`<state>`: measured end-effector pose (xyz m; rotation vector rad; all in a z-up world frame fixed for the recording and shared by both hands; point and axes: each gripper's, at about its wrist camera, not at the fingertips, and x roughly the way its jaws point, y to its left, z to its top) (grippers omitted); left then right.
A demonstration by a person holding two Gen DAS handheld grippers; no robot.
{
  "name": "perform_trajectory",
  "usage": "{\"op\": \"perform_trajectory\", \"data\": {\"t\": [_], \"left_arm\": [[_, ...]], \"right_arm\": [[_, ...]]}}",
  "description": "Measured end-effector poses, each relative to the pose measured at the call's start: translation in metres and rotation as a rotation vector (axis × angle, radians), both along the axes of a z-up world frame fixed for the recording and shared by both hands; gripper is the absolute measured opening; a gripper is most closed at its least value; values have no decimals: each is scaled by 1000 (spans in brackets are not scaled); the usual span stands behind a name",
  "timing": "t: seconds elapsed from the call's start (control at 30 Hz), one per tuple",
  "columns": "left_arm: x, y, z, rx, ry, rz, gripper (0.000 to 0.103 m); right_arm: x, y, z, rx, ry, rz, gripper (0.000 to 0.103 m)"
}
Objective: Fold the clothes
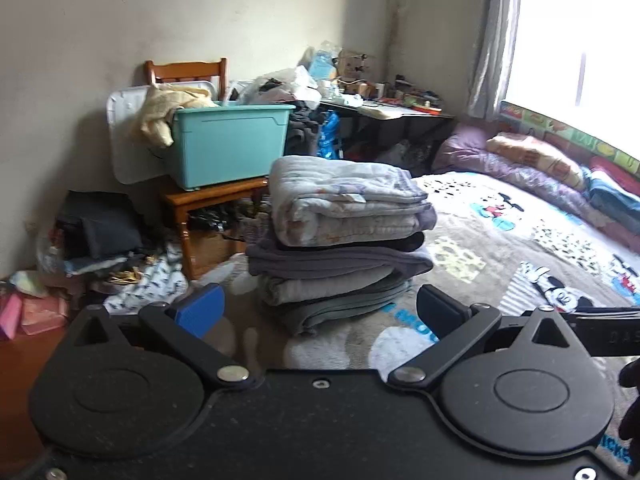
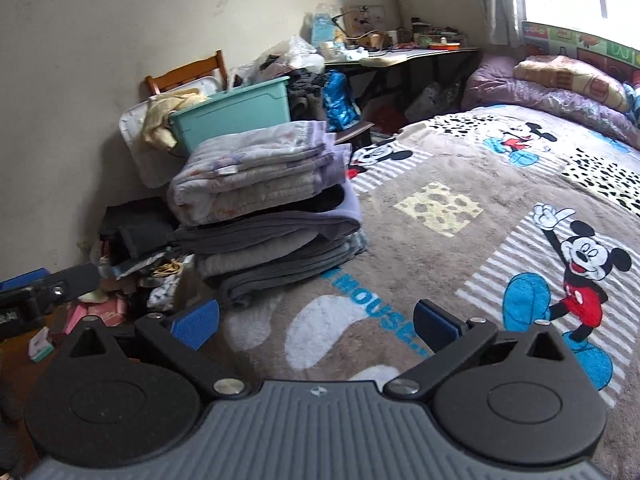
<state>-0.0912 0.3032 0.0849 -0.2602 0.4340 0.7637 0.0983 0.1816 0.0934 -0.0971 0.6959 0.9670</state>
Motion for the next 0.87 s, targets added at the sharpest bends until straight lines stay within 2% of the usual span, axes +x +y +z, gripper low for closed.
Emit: {"op": "perform_trajectory", "data": {"t": [0.2, 0.37, 0.6, 0.87], "left_arm": [[-9, -14, 8, 18, 13, -11, 103], [-11, -25, 11, 79, 55, 21, 103], [-22, -25, 15, 63, 39, 15, 103], [-24, -35, 14, 103, 37, 13, 103]], "right_arm": [[-20, -5, 11, 10, -14, 32, 103], [-33, -7, 16, 15, -22, 45, 103], [-44, -12, 18, 26, -18, 54, 103], [-51, -15, 19, 42, -10, 57, 103]]}}
